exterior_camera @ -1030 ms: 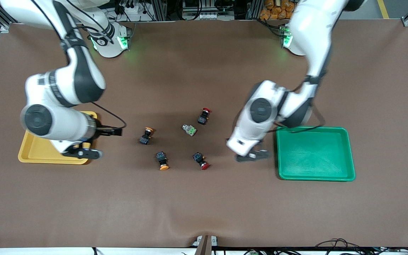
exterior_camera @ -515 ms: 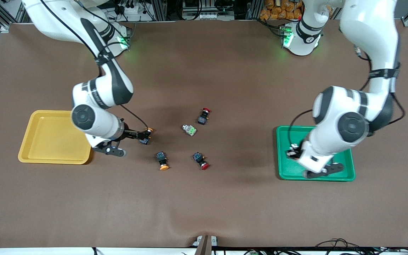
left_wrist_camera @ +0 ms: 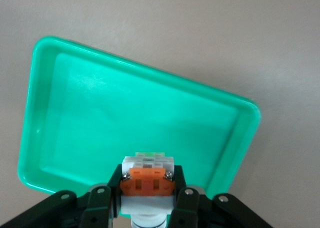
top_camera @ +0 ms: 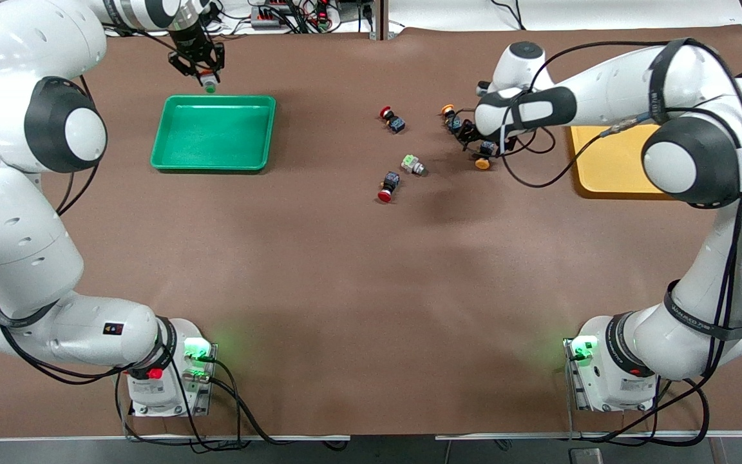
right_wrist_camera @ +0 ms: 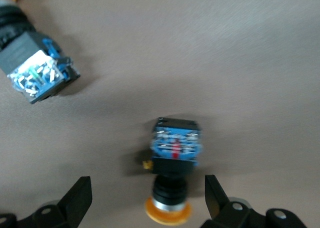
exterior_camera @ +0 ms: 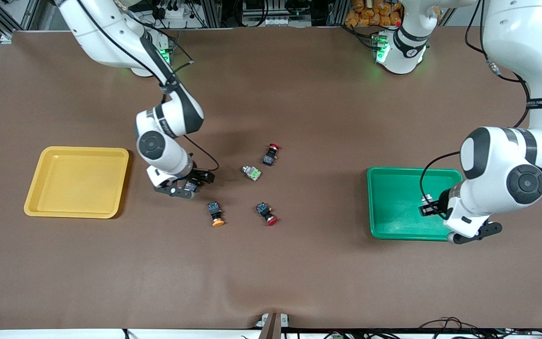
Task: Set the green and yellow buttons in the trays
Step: 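Lower the switch into the green tray while the right gripper grasps, then open the left gripper while the right gripper drops switch in yellow tray, then reach the left gripper to the green switch while the right gripper reaches, then grasp the green switch with the left gripper while the right grasps yellow, then carry the green switch to the green tray while the right gripper places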
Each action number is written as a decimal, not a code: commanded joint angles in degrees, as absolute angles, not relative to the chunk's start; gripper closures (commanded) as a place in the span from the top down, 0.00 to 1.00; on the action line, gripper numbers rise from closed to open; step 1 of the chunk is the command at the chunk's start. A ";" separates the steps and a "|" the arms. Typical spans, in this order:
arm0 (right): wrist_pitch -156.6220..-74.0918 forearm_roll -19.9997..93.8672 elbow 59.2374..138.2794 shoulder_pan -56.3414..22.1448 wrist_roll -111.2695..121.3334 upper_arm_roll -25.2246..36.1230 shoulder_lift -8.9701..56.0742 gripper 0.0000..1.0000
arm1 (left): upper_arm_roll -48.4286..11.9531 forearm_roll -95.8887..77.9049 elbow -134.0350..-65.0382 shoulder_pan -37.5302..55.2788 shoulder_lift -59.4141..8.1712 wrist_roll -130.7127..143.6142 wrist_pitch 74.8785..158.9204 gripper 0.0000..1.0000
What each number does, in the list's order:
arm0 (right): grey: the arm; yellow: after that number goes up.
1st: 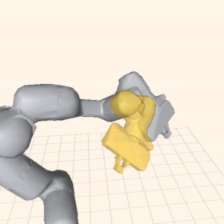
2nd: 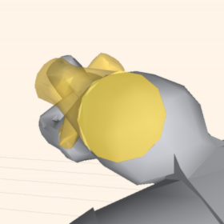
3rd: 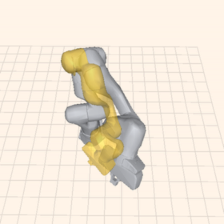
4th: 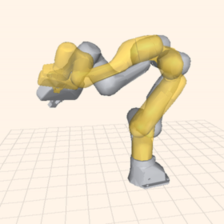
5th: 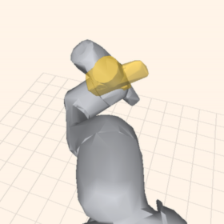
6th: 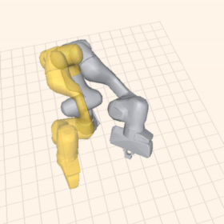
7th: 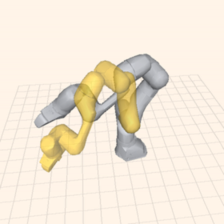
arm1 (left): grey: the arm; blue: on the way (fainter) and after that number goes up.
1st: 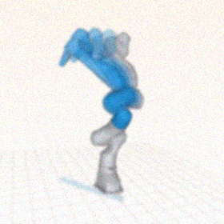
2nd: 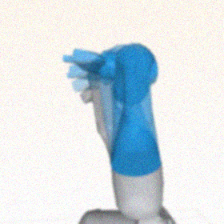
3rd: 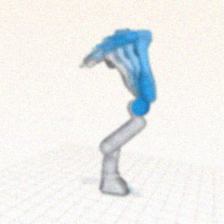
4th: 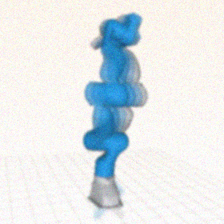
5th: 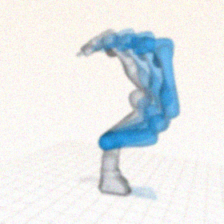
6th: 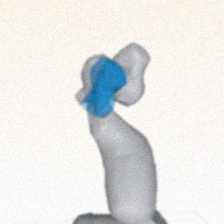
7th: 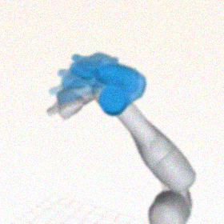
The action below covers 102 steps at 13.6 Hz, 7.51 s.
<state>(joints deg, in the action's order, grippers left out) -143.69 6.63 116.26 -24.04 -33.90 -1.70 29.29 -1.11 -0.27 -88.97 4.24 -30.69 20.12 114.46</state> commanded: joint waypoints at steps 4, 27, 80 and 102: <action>-146.07 6.77 116.46 -23.82 -34.89 -0.70 30.23 0.84 | -1.84 1.23 -97.02 2.99 -31.28 18.55 122.94 0.00; -121.55 6.59 105.30 5.25 6.55 0.00 20.13 0.21 | -1.41 4.04 -84.91 2.37 -14.87 14.85 104.60 1.00; -143.44 13.54 89.74 -21.72 0.17 -0.70 44.92 0.00 | -3.52 -7.82 -78.84 47.20 -52.29 106.96 144.75 0.82; -105.30 11.96 89.38 10.73 17.49 -0.53 30.86 1.00 | -1.32 1.67 -79.54 25.78 -33.94 74.49 122.37 0.00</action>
<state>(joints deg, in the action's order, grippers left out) -106.80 12.43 89.00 10.88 17.20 -0.21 32.90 -0.70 0.53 -77.54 30.10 -37.12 81.17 125.50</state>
